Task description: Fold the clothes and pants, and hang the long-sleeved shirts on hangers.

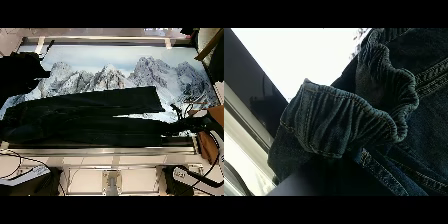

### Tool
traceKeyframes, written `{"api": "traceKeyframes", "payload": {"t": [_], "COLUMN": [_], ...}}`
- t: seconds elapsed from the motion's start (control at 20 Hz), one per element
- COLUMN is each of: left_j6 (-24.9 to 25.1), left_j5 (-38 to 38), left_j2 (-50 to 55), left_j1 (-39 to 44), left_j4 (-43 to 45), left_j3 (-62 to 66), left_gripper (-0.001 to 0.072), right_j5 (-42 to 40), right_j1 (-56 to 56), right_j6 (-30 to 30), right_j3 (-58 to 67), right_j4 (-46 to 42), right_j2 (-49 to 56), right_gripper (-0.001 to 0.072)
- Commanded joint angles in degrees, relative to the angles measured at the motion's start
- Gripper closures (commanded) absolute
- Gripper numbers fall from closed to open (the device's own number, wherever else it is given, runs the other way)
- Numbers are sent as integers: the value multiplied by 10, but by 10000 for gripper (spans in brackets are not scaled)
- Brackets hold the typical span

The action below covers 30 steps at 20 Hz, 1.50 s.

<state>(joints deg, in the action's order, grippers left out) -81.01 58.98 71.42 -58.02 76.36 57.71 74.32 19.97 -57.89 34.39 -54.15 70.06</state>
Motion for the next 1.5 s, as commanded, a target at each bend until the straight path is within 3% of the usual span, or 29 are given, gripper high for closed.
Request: {"api": "traceKeyframes", "payload": {"t": [0.0, 0.15, 0.35, 0.6, 0.8, 1.0, 1.1, 1.25, 1.45], "left_j6": [0, 0, 0, 0, 0, 0, 0, -30, -46], "left_j5": [0, 13, 87, 145, 146, 148, 146, 149, 129], "left_j2": [0, -2, -2, -3, -4, -4, -4, -5, -4], "left_j1": [0, 0, -1, 4, 4, 4, 4, 3, 7], "left_j4": [1, 2, 27, 25, 31, 34, 91, 200, 203], "left_j3": [0, 3, 10, 10, 9, -18, -33, -27, -25], "left_gripper": [672, 672, 672, 673, 672, 672, 673, 672, 671], "right_j5": [-5, 16, 71, 101, 146, 54, 47, 45, 36], "right_j1": [-28, -18, 36, 91, 102, 140, 152, 165, 165], "right_j6": [2, -13, -56, -49, -40, -39, -40, -44, -61], "right_j3": [0, 41, 227, 398, 293, 57, -14, -39, -29], "right_j4": [1, -15, -137, -153, -208, -224, -263, -294, -293], "right_j2": [1, -10, -42, -42, -48, -78, -78, -78, -79], "right_gripper": [680, 682, 682, 682, 682, 682, 682, 682, 680]}}
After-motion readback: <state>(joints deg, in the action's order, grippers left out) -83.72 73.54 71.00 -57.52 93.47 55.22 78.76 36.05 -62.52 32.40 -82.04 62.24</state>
